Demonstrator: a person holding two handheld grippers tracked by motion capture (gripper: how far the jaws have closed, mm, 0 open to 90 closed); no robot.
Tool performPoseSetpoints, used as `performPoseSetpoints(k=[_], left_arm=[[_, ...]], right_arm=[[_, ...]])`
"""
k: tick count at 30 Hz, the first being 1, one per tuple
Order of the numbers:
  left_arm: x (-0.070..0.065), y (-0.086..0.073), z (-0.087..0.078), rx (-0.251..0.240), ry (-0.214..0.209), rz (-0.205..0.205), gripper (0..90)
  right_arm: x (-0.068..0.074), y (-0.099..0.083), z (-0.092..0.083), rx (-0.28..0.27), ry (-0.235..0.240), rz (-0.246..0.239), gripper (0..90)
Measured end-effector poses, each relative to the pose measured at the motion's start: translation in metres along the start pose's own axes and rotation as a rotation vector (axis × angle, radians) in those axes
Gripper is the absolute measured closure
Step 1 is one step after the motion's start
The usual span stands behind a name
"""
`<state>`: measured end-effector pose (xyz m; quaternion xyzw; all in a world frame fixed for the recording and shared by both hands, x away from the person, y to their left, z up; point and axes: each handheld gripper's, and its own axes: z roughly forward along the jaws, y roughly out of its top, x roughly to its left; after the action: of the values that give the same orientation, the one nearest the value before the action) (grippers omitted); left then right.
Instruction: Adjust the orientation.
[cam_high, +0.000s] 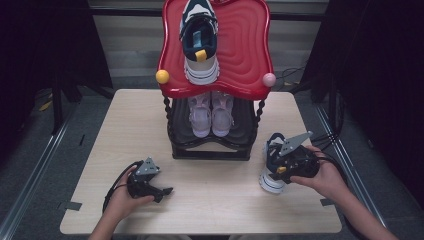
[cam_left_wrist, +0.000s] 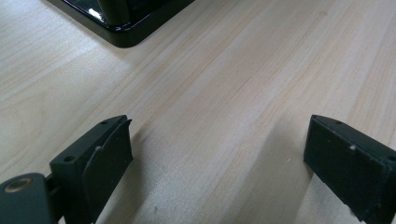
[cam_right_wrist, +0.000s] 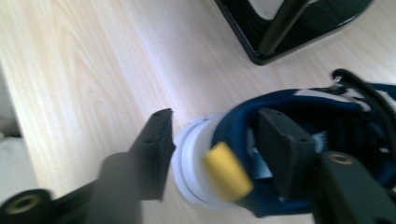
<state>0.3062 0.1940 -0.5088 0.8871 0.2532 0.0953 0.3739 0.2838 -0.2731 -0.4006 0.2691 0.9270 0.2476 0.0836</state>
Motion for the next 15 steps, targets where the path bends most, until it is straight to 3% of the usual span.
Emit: performPoseSetpoints(k=[5,9,15], left_arm=[[0.0,0.0,0.0,0.0,0.0,0.0,7.1],[0.0,0.0,0.0,0.0,0.0,0.0,7.1],[0.0,0.0,0.0,0.0,0.0,0.0,7.1]], right_arm=[[-0.0068,0.0012,0.0003,0.062,0.035,-0.036,33.0],[-0.0085,0.0021,0.0034,0.121,0.038,-0.075,37.4],[-0.009,0.0063,0.0047,0.181,0.043,-0.087,45.1]])
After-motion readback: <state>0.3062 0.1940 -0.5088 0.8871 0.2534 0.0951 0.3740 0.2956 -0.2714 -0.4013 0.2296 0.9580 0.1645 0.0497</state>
